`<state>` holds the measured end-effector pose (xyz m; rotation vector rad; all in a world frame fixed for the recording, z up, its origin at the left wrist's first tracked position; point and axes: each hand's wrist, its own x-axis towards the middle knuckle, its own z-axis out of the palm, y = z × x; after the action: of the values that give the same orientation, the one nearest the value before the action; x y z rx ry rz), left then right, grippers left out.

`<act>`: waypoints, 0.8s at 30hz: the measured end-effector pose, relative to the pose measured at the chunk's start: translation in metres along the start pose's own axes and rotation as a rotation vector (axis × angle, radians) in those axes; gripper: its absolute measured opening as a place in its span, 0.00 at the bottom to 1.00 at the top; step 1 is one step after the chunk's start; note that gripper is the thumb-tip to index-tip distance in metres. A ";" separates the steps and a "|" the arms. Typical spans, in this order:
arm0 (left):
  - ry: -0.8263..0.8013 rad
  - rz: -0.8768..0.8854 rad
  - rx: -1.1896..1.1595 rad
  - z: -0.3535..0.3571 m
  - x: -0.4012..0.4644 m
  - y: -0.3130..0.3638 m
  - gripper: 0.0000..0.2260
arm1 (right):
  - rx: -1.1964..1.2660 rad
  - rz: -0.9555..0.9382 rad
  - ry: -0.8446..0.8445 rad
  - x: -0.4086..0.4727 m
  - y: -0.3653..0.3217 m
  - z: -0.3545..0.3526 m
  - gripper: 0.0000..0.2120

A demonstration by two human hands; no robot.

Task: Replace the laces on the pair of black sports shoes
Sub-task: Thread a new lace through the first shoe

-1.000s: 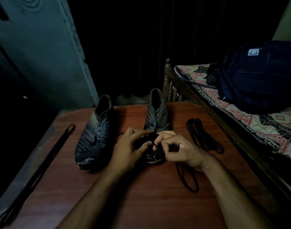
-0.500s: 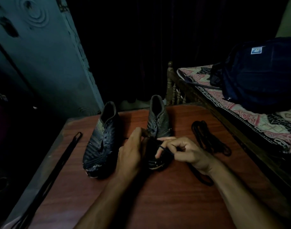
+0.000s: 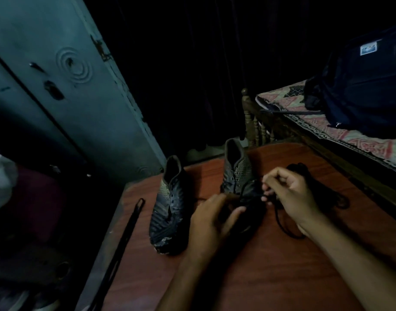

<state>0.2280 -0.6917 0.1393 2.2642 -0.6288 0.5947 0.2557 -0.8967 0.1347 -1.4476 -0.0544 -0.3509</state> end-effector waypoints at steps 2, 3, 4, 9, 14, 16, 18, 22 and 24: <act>-0.066 0.053 0.100 0.003 -0.002 0.005 0.11 | -0.070 -0.012 0.005 -0.001 0.000 0.000 0.11; -0.091 0.076 0.137 0.004 -0.003 0.008 0.11 | -0.129 -0.035 0.000 -0.002 0.000 0.000 0.12; -0.113 0.092 0.161 0.004 -0.004 0.010 0.12 | -0.194 -0.059 -0.012 -0.004 -0.001 0.001 0.11; -0.094 -0.004 0.063 -0.005 0.001 0.013 0.07 | -0.377 -0.123 -0.026 -0.010 -0.002 0.004 0.08; -0.154 -0.086 0.275 -0.003 0.022 -0.002 0.08 | -0.529 -0.196 -0.060 -0.009 0.004 0.002 0.07; -0.197 -0.098 0.351 0.000 0.025 0.000 0.10 | -0.567 -0.199 -0.071 -0.009 0.006 0.000 0.07; -0.202 -0.108 0.418 0.002 0.024 0.003 0.16 | -0.613 -0.204 -0.105 -0.010 0.005 0.001 0.08; -0.188 -0.112 0.467 0.004 0.023 0.003 0.23 | -0.649 -0.204 -0.173 -0.012 0.003 0.003 0.08; -0.165 -0.112 0.468 0.006 0.027 0.001 0.23 | -0.648 -0.208 -0.195 -0.012 0.003 0.001 0.08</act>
<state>0.2500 -0.7037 0.1519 2.7885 -0.4702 0.5452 0.2456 -0.8928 0.1295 -2.1247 -0.2694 -0.4170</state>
